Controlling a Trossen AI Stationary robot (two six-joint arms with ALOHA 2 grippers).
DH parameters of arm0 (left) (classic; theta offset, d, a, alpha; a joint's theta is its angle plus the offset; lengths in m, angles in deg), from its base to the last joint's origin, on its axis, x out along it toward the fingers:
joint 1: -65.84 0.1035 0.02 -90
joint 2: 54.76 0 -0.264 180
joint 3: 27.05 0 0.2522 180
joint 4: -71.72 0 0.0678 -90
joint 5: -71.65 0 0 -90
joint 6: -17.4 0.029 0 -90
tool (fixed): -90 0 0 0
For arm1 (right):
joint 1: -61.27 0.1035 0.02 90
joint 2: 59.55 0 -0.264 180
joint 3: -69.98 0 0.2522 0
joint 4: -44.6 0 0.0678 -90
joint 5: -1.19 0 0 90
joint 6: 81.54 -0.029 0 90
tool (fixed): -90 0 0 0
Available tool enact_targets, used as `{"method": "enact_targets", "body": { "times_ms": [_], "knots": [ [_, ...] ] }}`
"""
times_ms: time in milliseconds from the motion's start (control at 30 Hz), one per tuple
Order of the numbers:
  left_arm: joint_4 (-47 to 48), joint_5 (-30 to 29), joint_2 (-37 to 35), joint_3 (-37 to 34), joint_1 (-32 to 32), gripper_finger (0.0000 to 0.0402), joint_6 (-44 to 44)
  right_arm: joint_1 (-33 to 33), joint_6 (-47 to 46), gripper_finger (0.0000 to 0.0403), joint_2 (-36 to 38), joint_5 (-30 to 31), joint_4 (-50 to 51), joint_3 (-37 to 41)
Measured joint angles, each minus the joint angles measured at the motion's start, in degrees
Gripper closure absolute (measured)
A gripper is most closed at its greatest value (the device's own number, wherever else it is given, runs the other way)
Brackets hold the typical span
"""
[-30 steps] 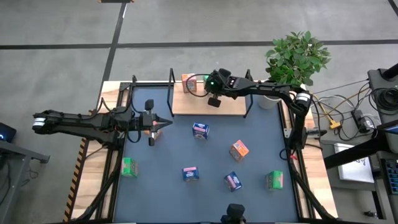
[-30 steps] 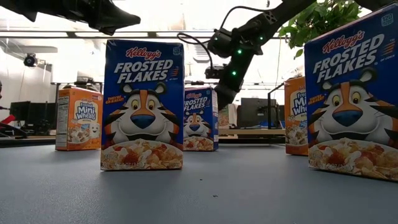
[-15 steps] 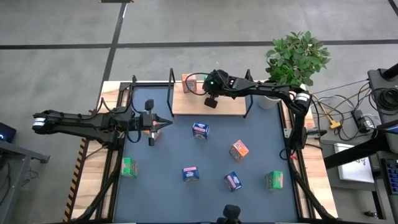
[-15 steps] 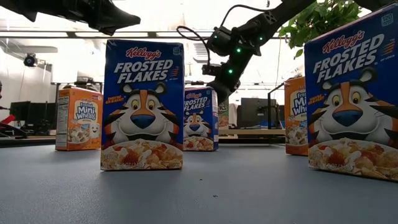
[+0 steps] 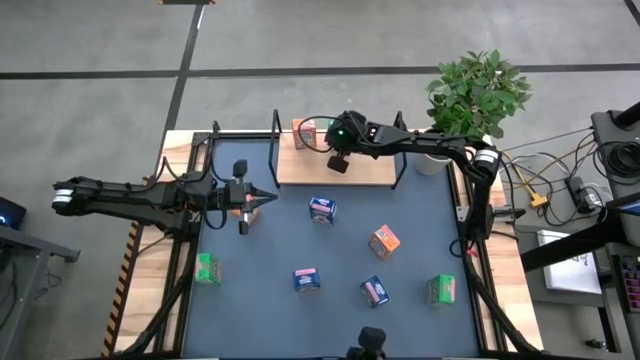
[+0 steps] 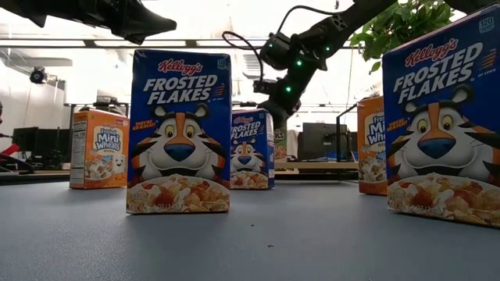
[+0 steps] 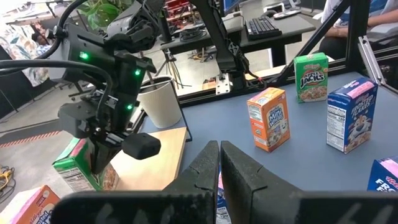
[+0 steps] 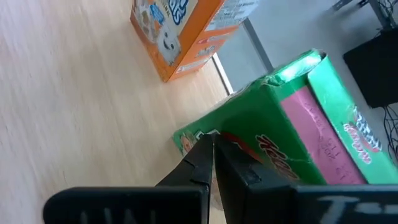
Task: Stack cereal on shelf
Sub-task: Put the center green cereal box on the shelf, then put the top center blue cereal box on the shelf
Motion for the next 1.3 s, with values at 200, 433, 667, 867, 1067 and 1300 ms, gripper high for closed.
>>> {"method": "enact_targets", "body": {
  "times_ms": [200,433,667,867,1067,1300],
  "knots": [
    [0.0,0.0,0.0,0.0,0.0,0.0402,0.0,0.0,-0.3,0.0394,0.0,0.0,-3.5,0.0],
    [0.0,0.0,0.0,0.0,0.0,0.0402,0.0,0.0,0.7,0.0394,0.0,0.2,-1.5,0.0],
    [0.0,0.0,0.0,0.0,0.0,0.0402,0.0,0.0,1.0,0.0394,0.0,1.5,-0.5,0.1],
    [0.4,0.0,0.0,0.0,0.0,0.0402,-0.7,2.4,-0.4,0.0394,2.8,1.5,3.4,0.1],
    [3.6,0.0,0.1,0.0,0.0,0.0402,-8.4,9.1,-2.6,0.0394,8.4,0.9,7.6,0.2],
    [7.1,0.0,0.5,0.1,0.0,0.0402,-13.9,20.0,-4.5,0.0394,11.4,-0.8,7.7,0.6]
  ]
}}
